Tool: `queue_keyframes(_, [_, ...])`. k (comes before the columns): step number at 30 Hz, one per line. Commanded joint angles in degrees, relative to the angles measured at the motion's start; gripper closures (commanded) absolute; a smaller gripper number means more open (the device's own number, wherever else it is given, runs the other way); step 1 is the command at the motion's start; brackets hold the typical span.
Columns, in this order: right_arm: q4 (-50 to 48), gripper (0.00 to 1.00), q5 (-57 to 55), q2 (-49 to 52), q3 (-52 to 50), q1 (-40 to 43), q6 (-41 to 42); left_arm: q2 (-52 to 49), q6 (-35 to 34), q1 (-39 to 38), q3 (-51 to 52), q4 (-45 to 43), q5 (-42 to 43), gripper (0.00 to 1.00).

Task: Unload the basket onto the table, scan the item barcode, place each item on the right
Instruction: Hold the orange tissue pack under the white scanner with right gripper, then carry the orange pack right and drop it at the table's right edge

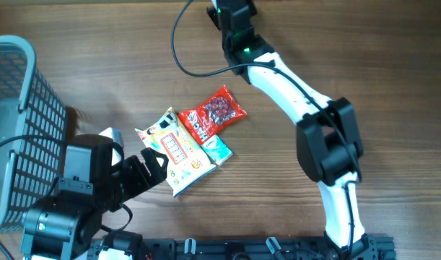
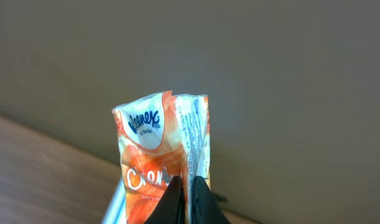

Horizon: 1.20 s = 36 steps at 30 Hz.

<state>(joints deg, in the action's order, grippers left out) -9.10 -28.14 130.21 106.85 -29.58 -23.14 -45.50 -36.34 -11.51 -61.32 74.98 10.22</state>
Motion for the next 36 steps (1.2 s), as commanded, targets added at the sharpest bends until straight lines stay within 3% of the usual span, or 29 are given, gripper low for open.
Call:
queue_keyframes(1, [-0.24,0.95,-6.75,4.50,0.28,1.33,-11.32,0.11,-0.33,0.17,-0.11,-0.15,0.44,0.00])
queue_keyframes(7, [0.50,0.95,-6.91,6.32,0.02,2.71,-13.75,0.11,-0.33,0.17,-0.11,-0.15,0.44,0.00])
queue_keyframes(11, [3.50,0.96,-16.52,6.32,-0.09,5.99,-13.55,0.11,-0.33,0.17,-0.11,-0.15,0.46,0.00])
queue_keyframes(13, [5.92,0.96,-28.30,6.32,-0.09,10.71,-5.64,0.11,-0.33,0.17,-0.11,-0.15,0.46,0.00])
queue_keyframes(15, [16.11,0.96,-35.50,6.32,-0.09,17.40,7.34,0.11,-0.33,0.17,-0.11,-0.15,0.44,0.00])
queue_keyframes(19, [46.58,0.96,-23.58,6.32,-0.09,31.98,30.03,0.11,-0.33,0.17,-0.11,-0.15,0.44,0.00])
queue_keyframes(22, [55.36,0.96,-18.03,6.32,-0.09,40.94,40.57,0.11,-0.33,0.17,-0.11,-0.15,0.44,0.00])
queue_keyframes(25, [58.51,0.96,-11.43,6.32,-0.09,48.28,41.24,0.11,-0.33,0.17,-0.11,-0.15,0.44,0.00])
queue_keyframes(27, [60.33,0.78,-7.32,6.29,-0.07,52.68,41.09,0.11,-0.33,0.17,-0.11,-0.17,0.44,0.00])
queue_keyframes(28, [61.53,0.52,-7.65,6.05,0.00,54.10,40.15,0.11,-0.33,0.17,-0.11,-0.15,0.44,0.00])
queue_keyframes(29, [62.05,0.00,-7.82,5.66,0.00,54.58,39.47,0.11,-0.33,0.17,-0.11,-0.15,0.44,0.00])
queue_keyframes(33, [63.76,0.00,-4.70,-3.56,0.04,54.29,39.87,0.11,-0.33,0.17,-0.11,-0.17,0.44,0.00])
queue_keyframes(36, [60.50,0.00,14.51,-16.61,0.04,51.34,39.85,0.11,-0.33,0.17,-0.11,-0.15,0.44,0.00])
